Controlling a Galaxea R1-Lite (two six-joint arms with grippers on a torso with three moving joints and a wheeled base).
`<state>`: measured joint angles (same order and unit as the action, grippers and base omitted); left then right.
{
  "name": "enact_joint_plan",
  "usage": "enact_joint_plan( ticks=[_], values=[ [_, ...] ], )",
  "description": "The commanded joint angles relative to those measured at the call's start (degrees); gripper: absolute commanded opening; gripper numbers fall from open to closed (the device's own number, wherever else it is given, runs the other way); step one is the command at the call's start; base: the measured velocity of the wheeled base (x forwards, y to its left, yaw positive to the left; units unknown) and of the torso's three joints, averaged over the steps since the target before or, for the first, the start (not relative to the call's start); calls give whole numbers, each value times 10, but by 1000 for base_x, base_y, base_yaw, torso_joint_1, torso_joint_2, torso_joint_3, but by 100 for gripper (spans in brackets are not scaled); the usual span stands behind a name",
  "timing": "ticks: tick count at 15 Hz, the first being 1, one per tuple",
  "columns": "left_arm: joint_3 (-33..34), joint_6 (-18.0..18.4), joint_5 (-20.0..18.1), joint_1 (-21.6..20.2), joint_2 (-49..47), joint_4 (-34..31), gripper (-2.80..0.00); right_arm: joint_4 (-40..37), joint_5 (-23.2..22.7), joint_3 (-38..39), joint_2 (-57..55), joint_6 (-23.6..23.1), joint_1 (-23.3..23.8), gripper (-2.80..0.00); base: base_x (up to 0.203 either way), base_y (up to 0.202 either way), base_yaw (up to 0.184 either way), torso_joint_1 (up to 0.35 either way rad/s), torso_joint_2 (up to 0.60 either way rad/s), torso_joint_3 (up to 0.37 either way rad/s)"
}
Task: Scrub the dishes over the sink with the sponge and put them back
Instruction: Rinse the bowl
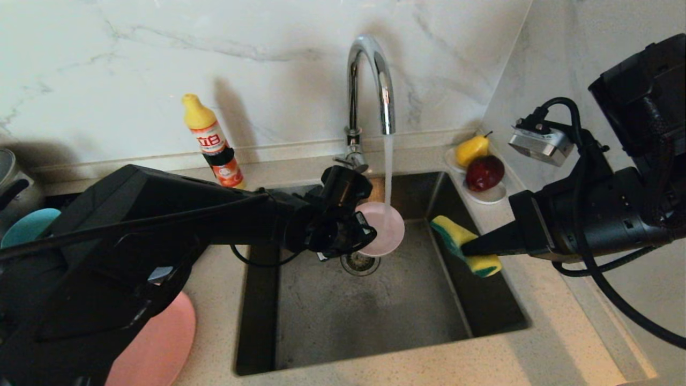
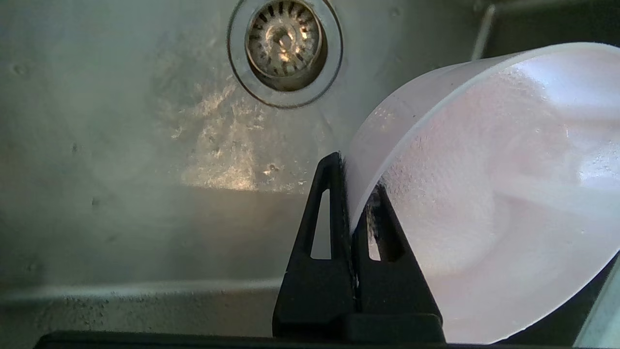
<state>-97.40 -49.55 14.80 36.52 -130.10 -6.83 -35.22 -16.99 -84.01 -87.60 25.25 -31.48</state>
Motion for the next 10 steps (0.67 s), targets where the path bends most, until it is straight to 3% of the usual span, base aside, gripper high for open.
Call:
enact_joint_plan(
  ticks=[1,4,7,10],
  values=[
    [2,-4,1,3,5,-2,-280,8,-1,8,0,1,1,-280,0,0,0,0,0,0],
    [30,-2,4,3,19,-2,-280,29,0,17,4,2,2,-280,0,0,0,0,0,0],
    [101,11,21,-2,87,6,-280,30,0,21,4,2,2,-280,0,0,0,0,0,0],
    [191,68,79,-9,166,63,-280,31,1,33,-4,3,2,-280,0,0,0,0,0,0]
  ],
)
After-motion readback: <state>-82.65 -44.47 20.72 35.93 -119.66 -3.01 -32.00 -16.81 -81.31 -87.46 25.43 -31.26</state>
